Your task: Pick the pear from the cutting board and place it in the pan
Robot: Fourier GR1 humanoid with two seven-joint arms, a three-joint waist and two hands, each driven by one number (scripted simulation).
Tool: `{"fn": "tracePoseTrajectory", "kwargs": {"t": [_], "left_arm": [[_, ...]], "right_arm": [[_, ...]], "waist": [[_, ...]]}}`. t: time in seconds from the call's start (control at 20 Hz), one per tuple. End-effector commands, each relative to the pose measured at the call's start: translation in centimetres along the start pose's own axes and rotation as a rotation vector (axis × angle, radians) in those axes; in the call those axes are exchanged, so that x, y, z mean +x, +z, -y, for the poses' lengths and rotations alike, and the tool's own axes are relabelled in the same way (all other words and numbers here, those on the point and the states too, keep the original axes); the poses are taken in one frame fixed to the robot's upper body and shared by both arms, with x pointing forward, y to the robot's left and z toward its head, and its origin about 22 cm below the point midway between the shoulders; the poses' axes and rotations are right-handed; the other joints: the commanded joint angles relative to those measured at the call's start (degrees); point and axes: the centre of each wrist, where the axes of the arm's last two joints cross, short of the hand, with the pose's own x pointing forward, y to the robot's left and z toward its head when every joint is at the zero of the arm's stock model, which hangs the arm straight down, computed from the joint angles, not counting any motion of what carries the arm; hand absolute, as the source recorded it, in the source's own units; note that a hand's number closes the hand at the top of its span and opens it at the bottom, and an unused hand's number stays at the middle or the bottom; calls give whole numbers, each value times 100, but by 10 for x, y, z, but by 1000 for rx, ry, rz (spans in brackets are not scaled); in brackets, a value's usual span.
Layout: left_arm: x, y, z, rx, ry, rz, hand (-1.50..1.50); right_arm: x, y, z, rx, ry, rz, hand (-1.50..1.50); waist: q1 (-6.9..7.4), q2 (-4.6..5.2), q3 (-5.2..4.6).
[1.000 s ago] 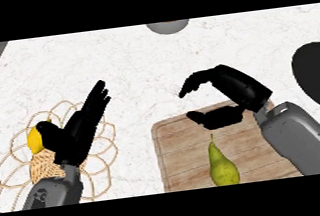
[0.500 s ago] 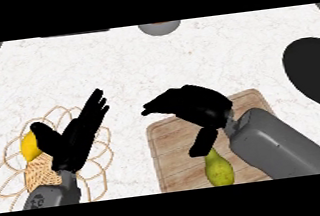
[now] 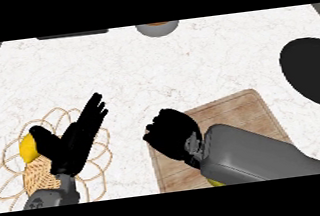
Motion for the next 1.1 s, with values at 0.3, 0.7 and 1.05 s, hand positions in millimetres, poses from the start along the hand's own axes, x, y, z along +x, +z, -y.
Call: {"fn": "tracePoseTrajectory", "kwargs": {"t": [0.3,0.7,1.05], "left_arm": [[1,0,-1,28,20,14,0],[-2,-8,2,14,-8,9,0],[0,6,-1,-10,-1,6,0]], "right_arm": [[82,-17,5,342,283,-152,-150],[92,-10,-24,332,232,-249,-150],[89,-3,-33,295,334,-334,-150]], "waist": [[-160,8,15],[-96,63,25],[-29,65,26]]}}
